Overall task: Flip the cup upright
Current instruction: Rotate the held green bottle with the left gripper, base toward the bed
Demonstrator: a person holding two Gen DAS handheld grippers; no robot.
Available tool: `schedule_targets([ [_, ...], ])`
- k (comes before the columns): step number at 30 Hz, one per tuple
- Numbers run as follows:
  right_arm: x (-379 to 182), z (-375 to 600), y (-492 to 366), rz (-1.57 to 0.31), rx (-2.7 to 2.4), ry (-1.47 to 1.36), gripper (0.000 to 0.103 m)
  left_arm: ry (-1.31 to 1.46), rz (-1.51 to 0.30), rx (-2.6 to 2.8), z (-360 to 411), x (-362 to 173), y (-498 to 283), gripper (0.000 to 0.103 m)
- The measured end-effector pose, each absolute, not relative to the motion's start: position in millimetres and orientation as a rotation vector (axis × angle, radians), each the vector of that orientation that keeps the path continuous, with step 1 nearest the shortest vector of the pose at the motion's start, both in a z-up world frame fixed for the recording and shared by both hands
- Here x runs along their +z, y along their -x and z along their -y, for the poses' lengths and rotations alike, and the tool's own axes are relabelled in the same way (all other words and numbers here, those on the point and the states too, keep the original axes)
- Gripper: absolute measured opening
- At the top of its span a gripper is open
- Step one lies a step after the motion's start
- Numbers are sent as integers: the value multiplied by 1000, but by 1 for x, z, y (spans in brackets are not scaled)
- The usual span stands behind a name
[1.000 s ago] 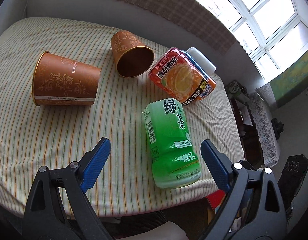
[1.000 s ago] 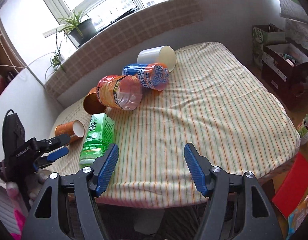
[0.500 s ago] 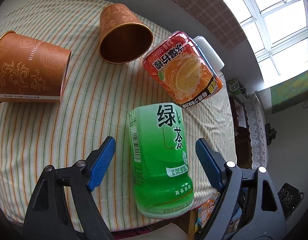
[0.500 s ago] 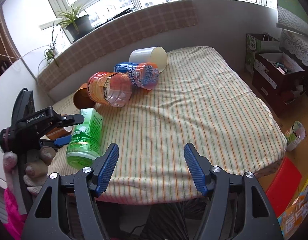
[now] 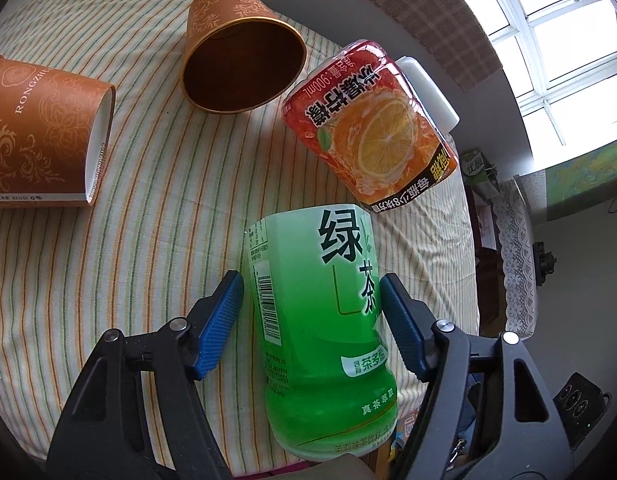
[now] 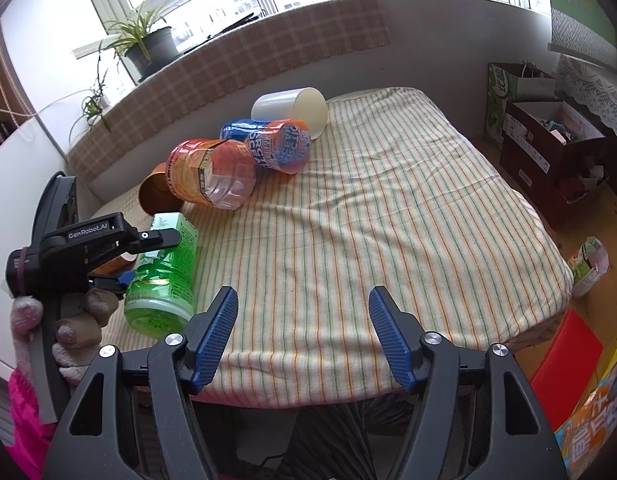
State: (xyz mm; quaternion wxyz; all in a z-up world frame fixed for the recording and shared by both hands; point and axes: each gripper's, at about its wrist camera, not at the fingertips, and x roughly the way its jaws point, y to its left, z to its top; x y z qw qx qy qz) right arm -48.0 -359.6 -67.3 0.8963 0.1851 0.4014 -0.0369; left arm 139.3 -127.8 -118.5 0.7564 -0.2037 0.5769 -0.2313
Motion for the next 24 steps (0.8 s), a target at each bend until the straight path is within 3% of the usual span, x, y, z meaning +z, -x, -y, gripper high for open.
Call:
schedule_targets([
  [3,-67,360,47,-833,-75,-387,67,422,-1247,-507,131,-115,-138,68],
  [24,-73,360,43,-858,-92,-407,67,265,-1068,-446,128,-77,-112,67],
])
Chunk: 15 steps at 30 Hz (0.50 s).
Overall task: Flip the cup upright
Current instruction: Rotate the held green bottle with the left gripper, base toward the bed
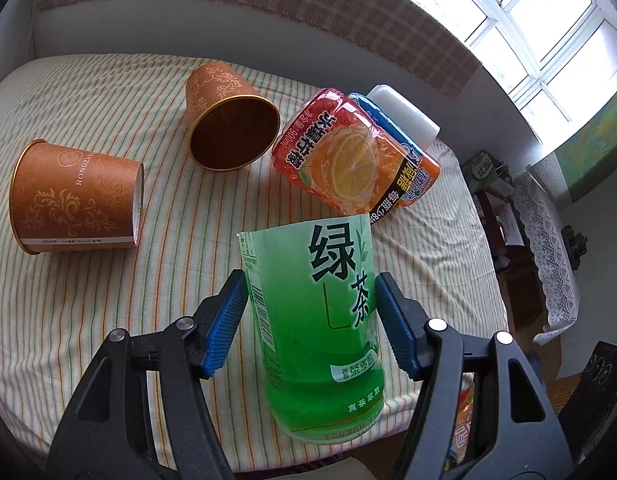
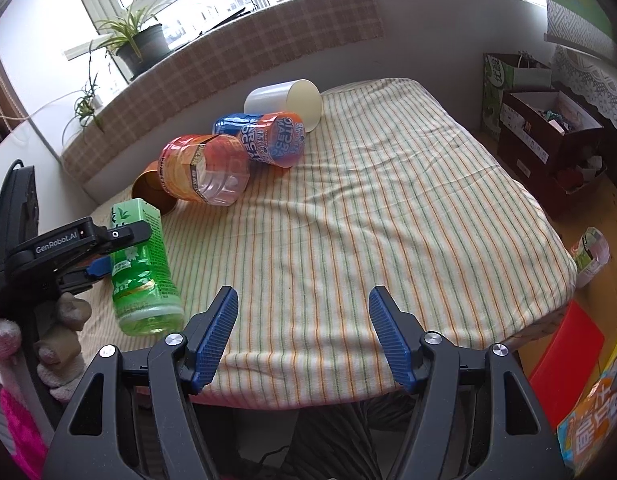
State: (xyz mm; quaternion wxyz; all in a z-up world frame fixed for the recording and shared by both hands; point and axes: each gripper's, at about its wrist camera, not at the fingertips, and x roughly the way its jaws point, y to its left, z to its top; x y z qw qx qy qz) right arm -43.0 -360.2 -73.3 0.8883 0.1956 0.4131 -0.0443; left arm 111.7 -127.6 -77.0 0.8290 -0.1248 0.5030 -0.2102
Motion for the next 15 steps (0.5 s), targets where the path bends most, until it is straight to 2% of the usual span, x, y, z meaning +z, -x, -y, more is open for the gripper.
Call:
schedule_targets([
  [15,-77,357,42,-871,-88,-419,67,144,-908,-382,124,-53,-108,67],
])
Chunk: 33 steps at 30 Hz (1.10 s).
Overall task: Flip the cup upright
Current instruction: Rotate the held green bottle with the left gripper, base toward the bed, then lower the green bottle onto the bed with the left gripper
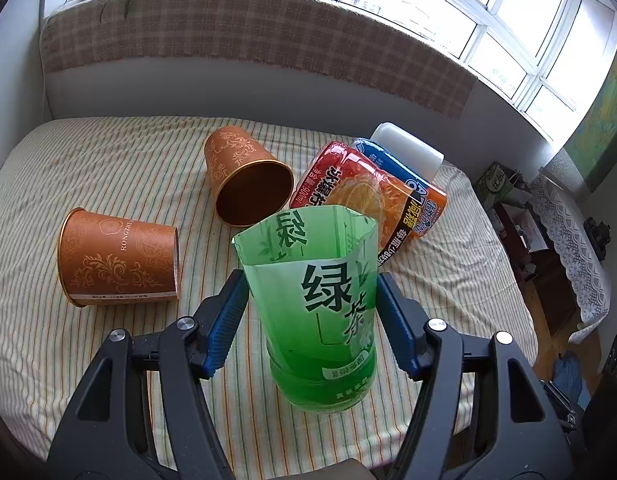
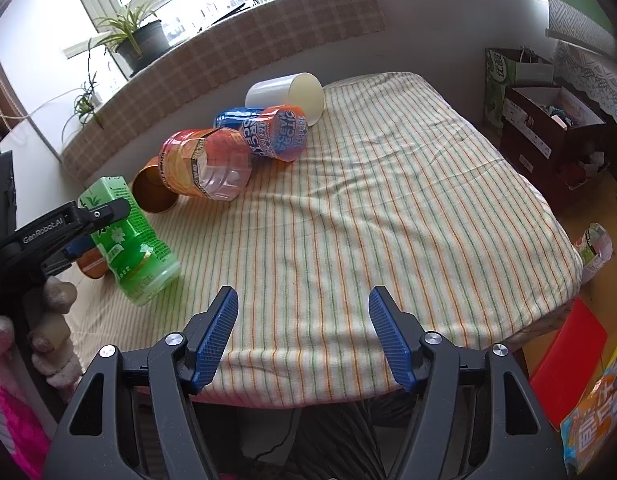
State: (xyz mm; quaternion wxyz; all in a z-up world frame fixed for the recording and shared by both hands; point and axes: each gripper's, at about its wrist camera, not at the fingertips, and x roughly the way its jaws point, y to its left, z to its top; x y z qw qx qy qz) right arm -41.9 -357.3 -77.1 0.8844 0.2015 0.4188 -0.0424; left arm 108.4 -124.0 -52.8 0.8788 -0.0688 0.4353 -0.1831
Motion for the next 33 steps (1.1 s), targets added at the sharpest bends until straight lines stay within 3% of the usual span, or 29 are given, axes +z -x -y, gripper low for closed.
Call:
schedule_targets([
  [12,-78,359,42,-874,-93,-429,67,20,-809,-356,140,-52,-93,67],
  [33,-69,350,42,-860,-77,-408,67,31,-859,-435,137,-57,-68,66],
])
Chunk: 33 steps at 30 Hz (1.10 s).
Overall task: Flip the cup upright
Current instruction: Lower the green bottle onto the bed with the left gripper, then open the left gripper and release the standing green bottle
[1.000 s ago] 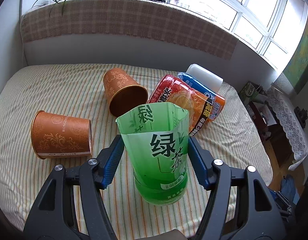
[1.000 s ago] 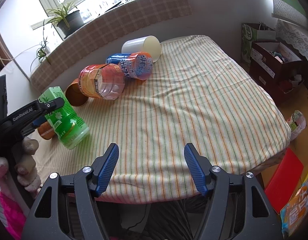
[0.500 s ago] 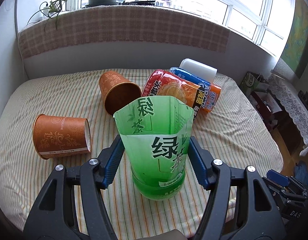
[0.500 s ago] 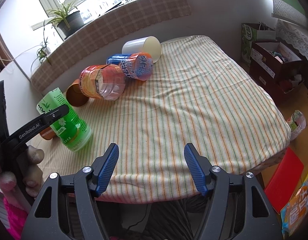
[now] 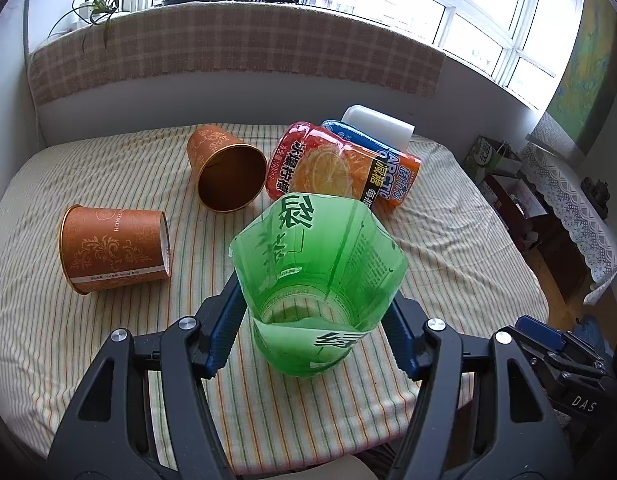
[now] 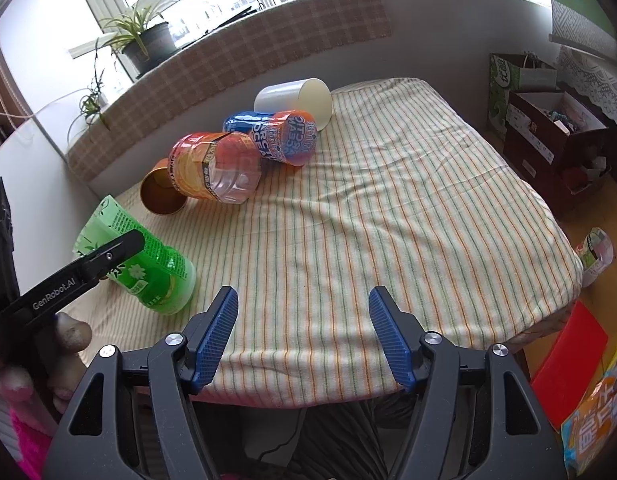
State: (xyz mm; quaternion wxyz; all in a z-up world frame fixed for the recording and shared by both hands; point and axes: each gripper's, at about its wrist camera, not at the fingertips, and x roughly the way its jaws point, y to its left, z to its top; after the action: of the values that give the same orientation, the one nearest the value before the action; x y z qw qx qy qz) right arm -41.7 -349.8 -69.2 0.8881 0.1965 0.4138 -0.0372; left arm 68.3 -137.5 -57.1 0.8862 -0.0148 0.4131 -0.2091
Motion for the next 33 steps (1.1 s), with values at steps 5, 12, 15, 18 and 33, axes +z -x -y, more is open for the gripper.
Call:
schedule_targets([
  [5,-68,346,42,-858,-74,-403,67,43,-868,-452,134,-57,-65,68],
  [12,-66,343,42,-852,-69,-397,67,47,-885,-481,130,-57,-61,83],
  [15,-65,341,42,-849,-64,-393,67,43,-894,-487,125,-59,-56,84],
  [18,-63,339,41,-842,-59,-388,67,50,-907,-482,117,-60,-51,84],
  [33,-30,317,41,-702,-37,-281,72,59,-598,-251,58,-3,0,98],
])
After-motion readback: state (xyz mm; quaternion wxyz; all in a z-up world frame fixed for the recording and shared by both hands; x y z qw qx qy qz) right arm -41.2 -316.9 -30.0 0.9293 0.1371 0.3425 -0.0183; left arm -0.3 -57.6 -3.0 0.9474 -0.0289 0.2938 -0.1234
